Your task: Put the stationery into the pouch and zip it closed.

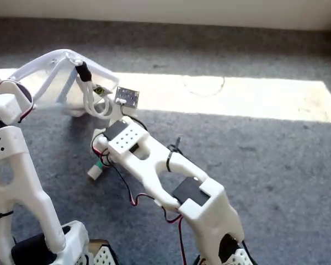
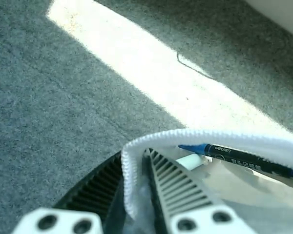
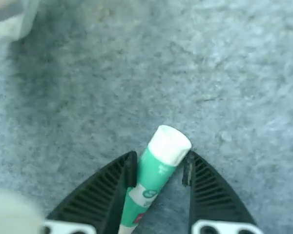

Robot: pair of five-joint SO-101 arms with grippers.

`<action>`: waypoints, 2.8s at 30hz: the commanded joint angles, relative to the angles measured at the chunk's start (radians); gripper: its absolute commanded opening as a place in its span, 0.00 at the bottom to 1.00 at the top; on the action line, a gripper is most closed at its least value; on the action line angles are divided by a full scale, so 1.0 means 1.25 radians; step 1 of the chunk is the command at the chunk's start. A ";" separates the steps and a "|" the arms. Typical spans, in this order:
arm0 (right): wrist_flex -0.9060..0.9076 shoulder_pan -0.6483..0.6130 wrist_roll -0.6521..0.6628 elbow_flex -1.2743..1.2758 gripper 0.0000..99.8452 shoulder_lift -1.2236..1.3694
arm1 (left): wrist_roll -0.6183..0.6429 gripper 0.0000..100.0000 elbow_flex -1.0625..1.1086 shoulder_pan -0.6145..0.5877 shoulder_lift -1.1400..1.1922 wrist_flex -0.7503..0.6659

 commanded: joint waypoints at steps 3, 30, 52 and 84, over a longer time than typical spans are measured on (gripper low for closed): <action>0.025 0.024 -0.007 -0.042 0.15 -0.012 | 0.001 0.01 -0.008 -0.008 -0.017 -0.014; 0.241 0.233 0.180 -0.036 0.02 -0.018 | -0.045 0.01 -0.007 0.066 -0.015 -0.007; 0.292 0.343 0.611 -0.035 0.02 -0.014 | -0.160 0.01 -0.007 0.213 -0.013 0.031; 0.206 0.339 0.610 0.040 0.01 -0.017 | -0.160 0.01 -0.007 0.214 -0.010 0.028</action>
